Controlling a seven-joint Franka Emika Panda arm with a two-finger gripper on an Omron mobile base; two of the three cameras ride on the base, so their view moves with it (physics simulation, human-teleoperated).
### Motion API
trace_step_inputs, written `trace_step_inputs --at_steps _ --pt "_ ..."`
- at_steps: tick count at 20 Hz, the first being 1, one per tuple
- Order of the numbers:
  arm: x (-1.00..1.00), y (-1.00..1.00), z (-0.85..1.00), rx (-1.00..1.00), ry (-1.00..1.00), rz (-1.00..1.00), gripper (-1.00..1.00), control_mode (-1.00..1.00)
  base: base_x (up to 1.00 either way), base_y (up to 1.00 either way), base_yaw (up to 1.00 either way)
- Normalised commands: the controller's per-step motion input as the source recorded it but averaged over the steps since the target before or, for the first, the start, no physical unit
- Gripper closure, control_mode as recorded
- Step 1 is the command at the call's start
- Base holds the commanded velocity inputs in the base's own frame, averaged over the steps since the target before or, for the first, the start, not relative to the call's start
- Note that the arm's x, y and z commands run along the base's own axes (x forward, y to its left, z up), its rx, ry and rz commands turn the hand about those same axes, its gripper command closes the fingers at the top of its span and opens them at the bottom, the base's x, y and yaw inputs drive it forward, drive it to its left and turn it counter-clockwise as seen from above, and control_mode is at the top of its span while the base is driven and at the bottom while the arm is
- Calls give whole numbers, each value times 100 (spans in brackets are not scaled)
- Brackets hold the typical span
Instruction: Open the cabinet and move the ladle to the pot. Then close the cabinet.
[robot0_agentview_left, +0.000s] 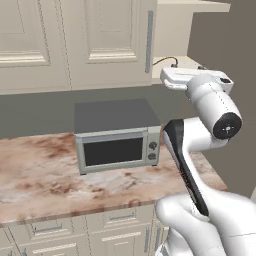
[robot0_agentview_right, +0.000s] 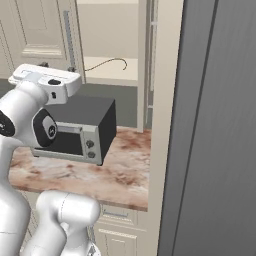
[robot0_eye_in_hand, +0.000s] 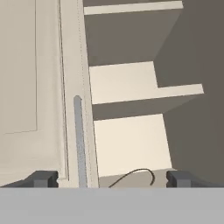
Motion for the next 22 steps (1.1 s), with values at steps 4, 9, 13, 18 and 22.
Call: trace_step_inputs --at_steps 4,9,13,18,22 --pt "5 30 3 -6 -6 3 -100 -100 0 0 0" --pt "30 11 0 -1 -1 5 -100 -100 0 0 0" --pt "51 1 0 0 0 8 -100 -100 0 0 0" --pt "46 13 0 0 -1 6 -100 -100 0 0 0" --pt "35 16 0 -7 -6 0 -100 -100 0 0 0"
